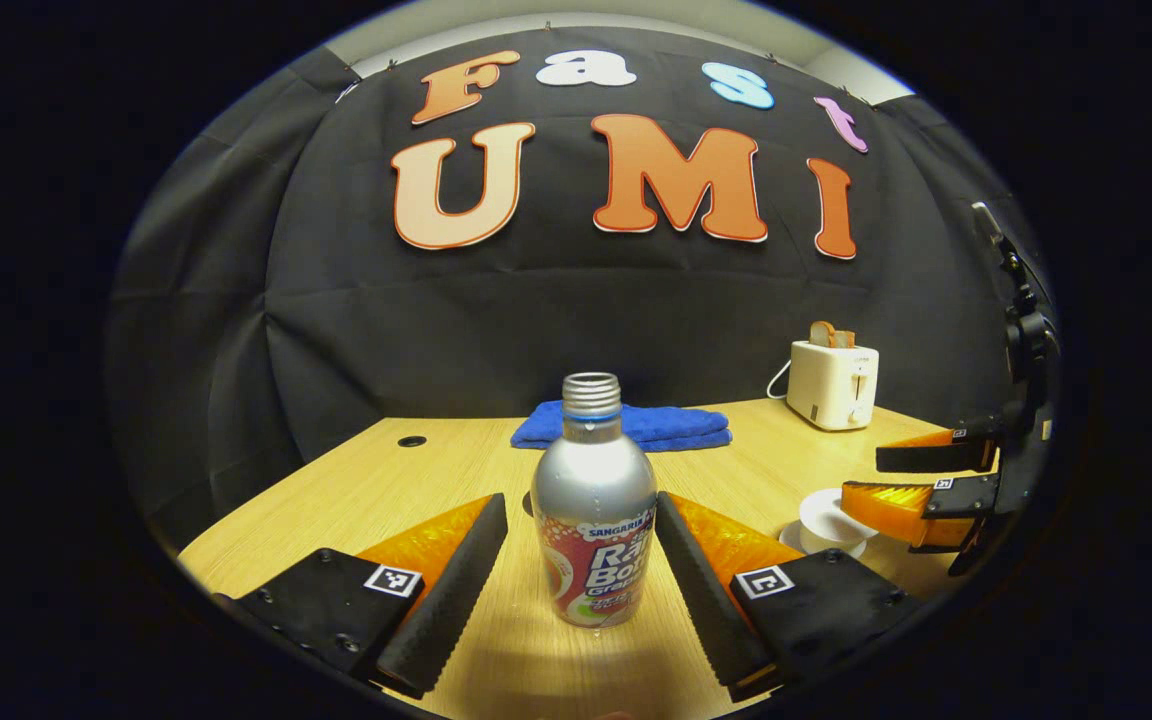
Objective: Open the teacup lid with one hand, grasp the water bottle and pour water into the teacup with the other hand; after pouring, place the water bottle on the coaster and then close the teacup lid.
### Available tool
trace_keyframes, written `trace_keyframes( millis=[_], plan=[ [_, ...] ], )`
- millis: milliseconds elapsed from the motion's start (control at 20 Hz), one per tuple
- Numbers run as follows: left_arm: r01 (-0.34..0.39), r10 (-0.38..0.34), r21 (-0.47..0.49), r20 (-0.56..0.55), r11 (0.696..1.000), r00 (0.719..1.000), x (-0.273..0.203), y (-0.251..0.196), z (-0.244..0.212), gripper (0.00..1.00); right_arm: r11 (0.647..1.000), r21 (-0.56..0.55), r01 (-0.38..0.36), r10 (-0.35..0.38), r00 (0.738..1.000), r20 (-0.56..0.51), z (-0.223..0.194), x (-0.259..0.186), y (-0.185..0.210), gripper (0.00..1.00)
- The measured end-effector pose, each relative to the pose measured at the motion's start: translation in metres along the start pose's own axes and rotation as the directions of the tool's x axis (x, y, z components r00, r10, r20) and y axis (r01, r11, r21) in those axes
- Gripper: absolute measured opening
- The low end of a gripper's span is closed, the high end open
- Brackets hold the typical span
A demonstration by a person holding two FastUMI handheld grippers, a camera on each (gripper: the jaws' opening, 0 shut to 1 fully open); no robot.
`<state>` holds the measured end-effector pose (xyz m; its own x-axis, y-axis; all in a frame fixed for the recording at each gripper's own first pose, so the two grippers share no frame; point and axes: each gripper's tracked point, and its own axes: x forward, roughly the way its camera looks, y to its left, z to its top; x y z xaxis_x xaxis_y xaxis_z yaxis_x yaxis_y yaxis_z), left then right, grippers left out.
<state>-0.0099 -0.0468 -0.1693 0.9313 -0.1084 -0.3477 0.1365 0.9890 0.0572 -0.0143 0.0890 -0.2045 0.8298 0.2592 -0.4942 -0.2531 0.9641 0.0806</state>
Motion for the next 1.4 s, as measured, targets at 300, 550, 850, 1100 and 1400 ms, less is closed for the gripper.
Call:
trace_keyframes(
  millis=[300,550,850,1100,1400],
  plan=[
    [-0.002,0.003,0.004,-0.027,1.0,1.0,0.002,0.0,-0.01,0.99,0.999,0.022,-0.025,0.025,0.999,-0.027,-0.002,0.01,0.005,0.61],
    [0.008,-0.009,-0.008,-0.041,1.0,0.999,0.007,-0.003,-0.014,0.99,0.997,0.058,-0.046,0.049,0.998,-0.044,-0.002,0.011,0.011,0.44],
    [-0.002,0.001,-0.014,-0.043,1.0,0.999,0.005,0.001,-0.015,0.99,0.995,0.088,-0.051,0.056,0.997,-0.051,-0.002,0.012,0.005,0.25],
    [0.012,-0.013,-0.025,-0.059,1.0,0.998,0.006,-0.003,-0.021,0.99,0.992,0.115,-0.047,0.048,0.999,-0.005,0.013,0.004,-0.004,0.24],
    [0.019,-0.022,-0.032,-0.082,0.999,0.996,0.017,-0.005,-0.028,0.99,0.991,0.134,-0.002,-0.004,0.999,0.047,0.028,-0.013,-0.032,0.24]
  ],
)
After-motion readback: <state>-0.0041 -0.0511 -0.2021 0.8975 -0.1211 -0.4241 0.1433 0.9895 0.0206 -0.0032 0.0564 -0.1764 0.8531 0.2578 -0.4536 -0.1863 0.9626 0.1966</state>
